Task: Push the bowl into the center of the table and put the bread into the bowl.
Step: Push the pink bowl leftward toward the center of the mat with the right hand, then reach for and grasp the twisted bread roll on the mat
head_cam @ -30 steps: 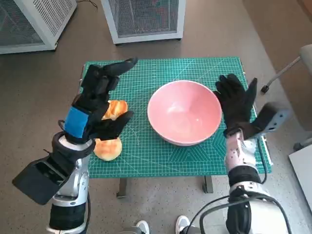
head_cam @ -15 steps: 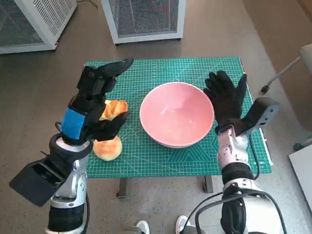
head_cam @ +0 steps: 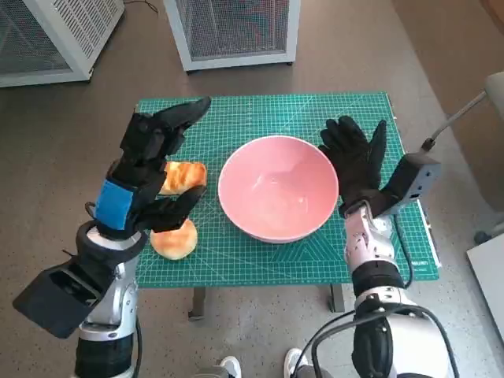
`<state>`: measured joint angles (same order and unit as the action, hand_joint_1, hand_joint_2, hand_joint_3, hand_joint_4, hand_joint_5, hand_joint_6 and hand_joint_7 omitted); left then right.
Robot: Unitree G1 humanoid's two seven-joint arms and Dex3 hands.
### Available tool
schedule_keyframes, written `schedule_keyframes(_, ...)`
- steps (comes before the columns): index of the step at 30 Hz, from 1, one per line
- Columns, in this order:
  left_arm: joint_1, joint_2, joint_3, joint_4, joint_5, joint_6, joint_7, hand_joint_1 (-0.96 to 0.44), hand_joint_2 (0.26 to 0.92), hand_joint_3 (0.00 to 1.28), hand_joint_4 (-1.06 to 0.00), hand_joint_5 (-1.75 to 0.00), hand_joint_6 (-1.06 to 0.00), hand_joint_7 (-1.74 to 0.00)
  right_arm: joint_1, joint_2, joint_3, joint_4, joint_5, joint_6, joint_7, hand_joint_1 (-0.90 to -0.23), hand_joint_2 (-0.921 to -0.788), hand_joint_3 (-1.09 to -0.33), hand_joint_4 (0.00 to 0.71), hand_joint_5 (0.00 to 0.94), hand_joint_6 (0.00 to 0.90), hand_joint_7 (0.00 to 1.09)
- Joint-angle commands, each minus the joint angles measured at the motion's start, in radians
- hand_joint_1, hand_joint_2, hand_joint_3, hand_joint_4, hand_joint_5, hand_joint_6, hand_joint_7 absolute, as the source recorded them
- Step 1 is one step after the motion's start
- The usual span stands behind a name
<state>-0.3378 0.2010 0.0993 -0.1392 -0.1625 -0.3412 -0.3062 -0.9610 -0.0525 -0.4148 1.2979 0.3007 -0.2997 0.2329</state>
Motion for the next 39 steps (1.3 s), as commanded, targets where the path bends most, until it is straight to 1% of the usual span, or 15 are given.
schedule_keyframes(1, 0.006, 0.007, 0.005, -0.004, 0.006, -0.018, 0.008, -0.47, 0.921, 0.38, -0.22, -0.28, -0.08, -0.74, 0.001, -0.002, 0.011, 0.01, -0.023, 0.015, -0.003, -0.279, -0.921, -0.59, 0.517, 0.017, 0.236, 0.45)
schedule_keyframes(6, 0.005, 0.008, 0.007, 0.0, 0.005, -0.02, 0.007, -0.46, 0.921, 0.38, -0.23, -0.28, -0.08, -0.74, -0.009, -0.022, 0.02, -0.008, -0.037, -0.017, 0.015, -0.281, -0.921, -0.59, 0.526, 0.019, 0.239, 0.45)
schedule_keyframes(11, 0.002, 0.014, 0.017, 0.01, 0.001, -0.027, 0.004, -0.47, 0.921, 0.38, -0.23, -0.27, -0.09, -0.73, -0.015, -0.04, 0.035, -0.047, -0.048, -0.088, 0.057, -0.28, -0.921, -0.592, 0.518, 0.013, 0.239, 0.46)
schedule_keyframes(12, 0.002, 0.016, 0.019, 0.013, 0.0, -0.028, 0.003, -0.47, 0.921, 0.38, -0.24, -0.25, -0.09, -0.72, -0.014, -0.042, 0.038, -0.055, -0.048, -0.103, 0.067, -0.279, -0.918, -0.596, 0.511, 0.009, 0.227, 0.48)
schedule_keyframes(13, -0.001, 0.019, 0.023, 0.018, -0.002, -0.03, 0.002, -0.47, 0.921, 0.38, -0.24, -0.24, -0.1, -0.72, -0.013, -0.045, 0.041, -0.069, -0.045, -0.125, 0.088, -0.279, -0.917, -0.598, 0.508, 0.008, 0.222, 0.49)
schedule_keyframes(15, -0.006, 0.026, 0.032, 0.03, -0.004, -0.034, 0.001, -0.48, 0.921, 0.38, -0.25, -0.22, -0.1, -0.7, -0.008, -0.047, 0.045, -0.096, -0.037, -0.163, 0.124, -0.287, -0.905, -0.61, 0.498, 0.003, 0.188, 0.54)
schedule_keyframes(18, -0.014, 0.037, 0.045, 0.053, -0.008, -0.041, -0.002, -0.48, 0.921, 0.37, -0.28, -0.17, -0.13, -0.64, 0.002, -0.051, 0.047, -0.138, -0.023, -0.216, 0.177, -0.314, -0.897, -0.604, 0.489, 0.001, 0.158, 0.59)
schedule_keyframes(20, -0.021, 0.047, 0.054, 0.067, -0.013, -0.044, -0.005, -0.48, 0.921, 0.37, -0.3, -0.13, -0.15, -0.59, 0.011, -0.052, 0.047, -0.171, -0.009, -0.249, 0.217, -0.332, -0.897, -0.589, 0.489, 0.002, 0.153, 0.61)
schedule_keyframes(21, -0.026, 0.053, 0.059, 0.073, -0.013, -0.044, -0.004, -0.48, 0.921, 0.37, -0.3, -0.12, -0.16, -0.58, 0.021, -0.049, 0.049, -0.203, -0.002, -0.272, 0.241, -0.337, -0.899, -0.58, 0.489, 0.002, 0.152, 0.62)
schedule_keyframes(22, -0.029, 0.057, 0.062, 0.078, -0.013, -0.043, -0.004, -0.49, 0.921, 0.36, -0.32, -0.1, -0.18, -0.53, 0.029, -0.047, 0.052, -0.225, 0.004, -0.289, 0.258, -0.347, -0.907, -0.549, 0.492, 0.003, 0.16, 0.62)
schedule_keyframes(24, -0.034, 0.065, 0.067, 0.084, -0.01, -0.042, -0.002, -0.49, 0.921, 0.36, -0.34, -0.07, -0.2, -0.47, 0.047, -0.041, 0.06, -0.272, 0.01, -0.319, 0.281, -0.36, -0.915, -0.516, 0.5, 0.006, 0.172, 0.62)
schedule_keyframes(27, -0.048, 0.084, 0.078, 0.101, 0.004, -0.045, 0.002, -0.5, 0.921, 0.36, -0.35, -0.04, -0.22, -0.43, 0.093, -0.034, 0.09, -0.378, 0.008, -0.379, 0.314, -0.366, -0.919, -0.5, 0.511, 0.011, 0.183, 0.63)
schedule_keyframes(30, -0.061, 0.105, 0.084, 0.117, 0.025, -0.053, 0.007, -0.51, 0.921, 0.35, -0.35, -0.03, -0.23, -0.41, 0.134, -0.035, 0.117, -0.468, 0.012, -0.411, 0.335, -0.369, -0.92, -0.487, 0.523, 0.016, 0.184, 0.62)
schedule_keyframes(34, -0.083, 0.139, 0.091, 0.147, 0.069, -0.073, 0.017, -0.52, 0.921, 0.35, -0.34, -0.02, -0.21, -0.39, 0.191, -0.038, 0.148, -0.598, 0.031, -0.411, 0.357, -0.377, -0.921, -0.475, 0.529, 0.018, 0.186, 0.62)
schedule_keyframes(39, -0.11, 0.186, 0.094, 0.188, 0.117, -0.101, 0.023, -0.53, 0.921, 0.35, -0.34, -0.02, -0.2, -0.37, 0.264, -0.032, 0.19, -0.766, 0.061, -0.366, 0.367, -0.38, -0.921, -0.461, 0.535, 0.019, 0.19, 0.63)
